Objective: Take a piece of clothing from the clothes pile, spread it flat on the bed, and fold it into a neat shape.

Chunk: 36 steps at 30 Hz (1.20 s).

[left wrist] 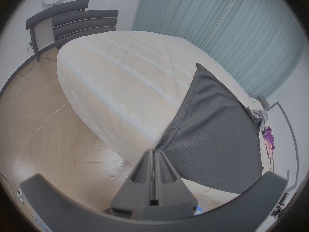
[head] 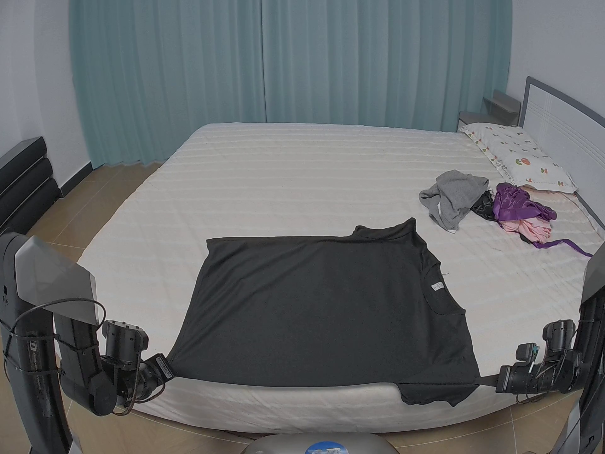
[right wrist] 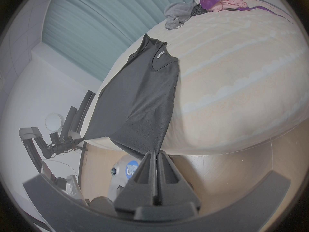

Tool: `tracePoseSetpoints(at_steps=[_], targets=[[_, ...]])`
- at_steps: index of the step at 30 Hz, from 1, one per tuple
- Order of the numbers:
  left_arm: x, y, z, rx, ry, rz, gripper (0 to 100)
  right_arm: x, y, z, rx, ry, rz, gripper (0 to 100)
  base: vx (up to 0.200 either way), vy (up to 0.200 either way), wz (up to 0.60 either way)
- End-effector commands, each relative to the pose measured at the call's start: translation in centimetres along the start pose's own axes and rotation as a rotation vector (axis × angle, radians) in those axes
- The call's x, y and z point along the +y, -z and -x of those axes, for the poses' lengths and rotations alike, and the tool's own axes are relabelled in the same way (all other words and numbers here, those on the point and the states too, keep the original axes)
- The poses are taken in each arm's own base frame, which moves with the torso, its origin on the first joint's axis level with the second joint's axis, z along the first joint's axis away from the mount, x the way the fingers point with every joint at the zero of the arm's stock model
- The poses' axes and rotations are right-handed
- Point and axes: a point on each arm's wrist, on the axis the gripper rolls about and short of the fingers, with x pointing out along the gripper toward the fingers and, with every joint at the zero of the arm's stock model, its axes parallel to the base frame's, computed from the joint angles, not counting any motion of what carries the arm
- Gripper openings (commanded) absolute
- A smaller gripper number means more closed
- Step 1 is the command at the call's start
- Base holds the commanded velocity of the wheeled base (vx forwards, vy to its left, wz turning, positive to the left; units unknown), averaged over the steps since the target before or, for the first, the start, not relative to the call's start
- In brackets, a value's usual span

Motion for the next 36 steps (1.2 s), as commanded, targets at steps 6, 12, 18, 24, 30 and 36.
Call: tracePoseSetpoints(at_steps=[6, 12, 18, 24, 30, 36], targets=[[0.5, 0.6, 1.3, 0.023, -0.014, -0.073, 0, 0.1, 0.3, 2.1, 0.002, 0.014, 0.026, 0, 0.000, 0.000, 0.00], [0.7, 0.8, 1.6, 0.035, -0.021, -0.104, 0, 0.3, 0.6, 2.4, 0.025, 0.012, 0.045, 0, 0.000, 0.000, 0.00], [1.2, 1.5, 2.5, 0.066, -0.036, -0.168, 0, 0.6, 0.8, 2.9, 0.047, 0.019, 0.046, 0, 0.000, 0.000, 0.00], [1.5, 2.4, 3.2, 0.104, -0.047, -0.222, 0, 1.1, 1.0, 3.5, 0.068, 0.019, 0.045, 0, 0.000, 0.000, 0.00], [1.6, 2.7, 3.4, 0.117, -0.052, -0.246, 0, 1.0, 1.1, 3.6, 0.074, 0.027, 0.035, 0, 0.000, 0.000, 0.00], [1.6, 2.6, 4.1, 0.128, -0.055, -0.259, 0, 1.1, 1.3, 3.8, 0.091, 0.030, 0.038, 0, 0.000, 0.000, 0.00]])
